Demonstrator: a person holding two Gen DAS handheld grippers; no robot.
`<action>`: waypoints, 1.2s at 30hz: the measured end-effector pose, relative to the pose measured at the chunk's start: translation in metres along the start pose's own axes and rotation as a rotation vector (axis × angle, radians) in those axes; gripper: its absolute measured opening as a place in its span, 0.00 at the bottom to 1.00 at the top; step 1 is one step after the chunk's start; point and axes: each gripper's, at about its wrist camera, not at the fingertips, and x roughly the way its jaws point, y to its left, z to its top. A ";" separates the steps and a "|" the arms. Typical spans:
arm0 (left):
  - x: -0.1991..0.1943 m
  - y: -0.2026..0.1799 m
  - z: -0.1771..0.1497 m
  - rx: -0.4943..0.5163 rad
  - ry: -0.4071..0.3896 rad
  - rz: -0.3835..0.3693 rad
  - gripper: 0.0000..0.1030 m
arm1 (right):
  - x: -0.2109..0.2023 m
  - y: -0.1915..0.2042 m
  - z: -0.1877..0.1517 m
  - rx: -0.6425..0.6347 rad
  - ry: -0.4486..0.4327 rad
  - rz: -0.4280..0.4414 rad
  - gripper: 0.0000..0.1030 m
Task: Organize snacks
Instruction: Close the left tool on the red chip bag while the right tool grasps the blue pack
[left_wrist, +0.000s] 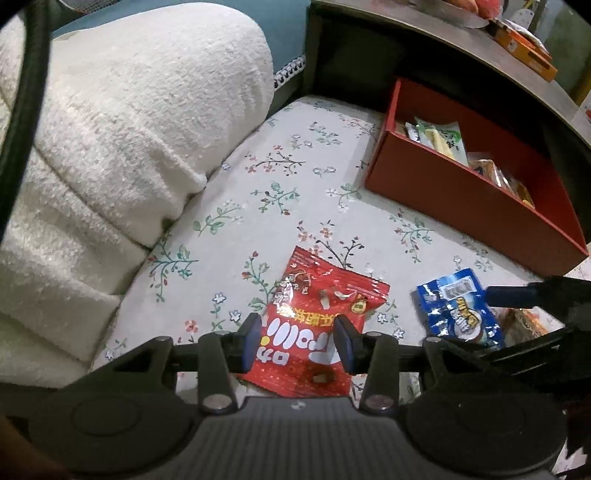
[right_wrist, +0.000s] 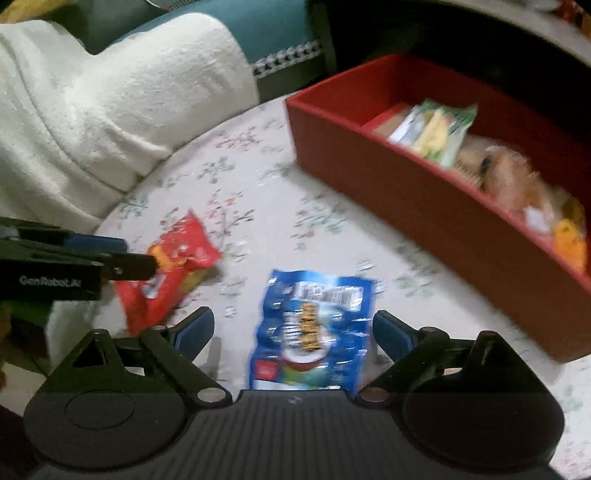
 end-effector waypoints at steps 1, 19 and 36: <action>0.000 -0.001 -0.001 0.003 -0.001 0.000 0.35 | 0.005 0.004 -0.001 -0.011 0.006 -0.013 0.95; 0.000 0.002 -0.001 0.003 0.006 -0.022 0.36 | 0.010 0.018 -0.018 -0.160 -0.040 -0.032 1.00; 0.012 -0.014 0.003 0.065 0.026 -0.010 0.51 | -0.002 0.015 -0.017 -0.182 -0.092 -0.069 0.73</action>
